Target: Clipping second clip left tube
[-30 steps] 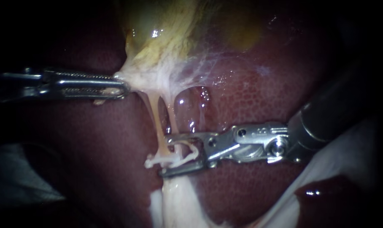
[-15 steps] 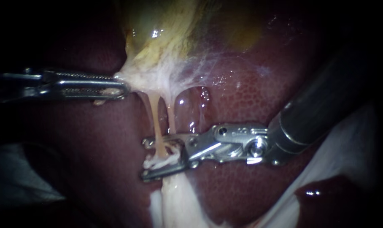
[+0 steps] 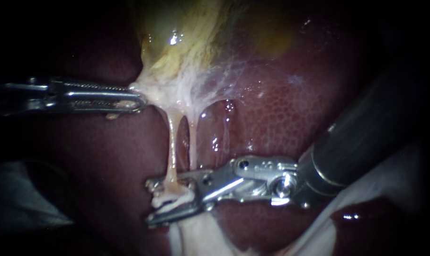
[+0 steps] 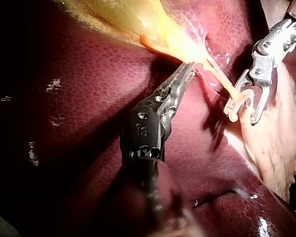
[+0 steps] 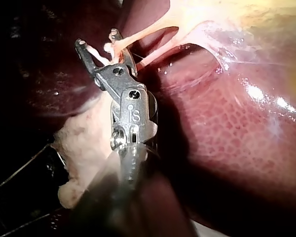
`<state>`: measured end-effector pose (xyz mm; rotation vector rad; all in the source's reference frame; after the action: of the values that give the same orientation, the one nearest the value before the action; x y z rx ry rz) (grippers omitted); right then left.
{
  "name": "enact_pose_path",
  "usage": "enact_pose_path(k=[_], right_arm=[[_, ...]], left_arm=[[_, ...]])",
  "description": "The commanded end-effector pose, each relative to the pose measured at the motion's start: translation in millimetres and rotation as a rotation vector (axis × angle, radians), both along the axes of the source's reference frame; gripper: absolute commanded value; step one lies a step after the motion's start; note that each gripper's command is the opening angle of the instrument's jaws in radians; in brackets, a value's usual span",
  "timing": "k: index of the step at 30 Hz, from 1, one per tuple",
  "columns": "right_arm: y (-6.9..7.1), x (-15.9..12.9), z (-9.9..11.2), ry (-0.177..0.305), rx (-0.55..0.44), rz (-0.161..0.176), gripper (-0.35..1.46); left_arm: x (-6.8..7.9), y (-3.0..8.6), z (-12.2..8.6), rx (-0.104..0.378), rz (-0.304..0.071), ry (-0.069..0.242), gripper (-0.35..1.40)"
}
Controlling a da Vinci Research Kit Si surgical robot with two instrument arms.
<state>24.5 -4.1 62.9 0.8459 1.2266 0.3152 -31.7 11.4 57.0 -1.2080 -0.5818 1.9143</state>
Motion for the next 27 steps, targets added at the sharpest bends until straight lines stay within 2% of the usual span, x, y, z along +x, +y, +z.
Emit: enact_pose_path(k=[1,7,9,11,27], right_arm=[[0.0,-0.1,-0.2,-0.008,0.017,0.001,0.09],[0.4,-0.6,-0.3,-0.021,0.052,0.004,-0.30],[0.5,-0.7,-0.3,-0.025,0.050,0.011,-0.33],[0.5,-0.8,-0.4,-0.034,0.045,0.022,-0.35],[0.9,-1.1,0.1,-0.038,0.044,0.018,-0.35]], left_arm=[[0.0,0.0,0.0,0.000,0.000,0.000,-0.35],[-0.1,0.0,0.0,0.000,-0.001,0.001,-0.35],[-0.1,0.0,0.0,0.000,-0.001,0.001,-0.35],[-0.1,0.0,0.1,0.000,-0.001,0.001,-0.35],[-0.2,0.0,0.1,0.000,0.001,-0.001,-0.35]])
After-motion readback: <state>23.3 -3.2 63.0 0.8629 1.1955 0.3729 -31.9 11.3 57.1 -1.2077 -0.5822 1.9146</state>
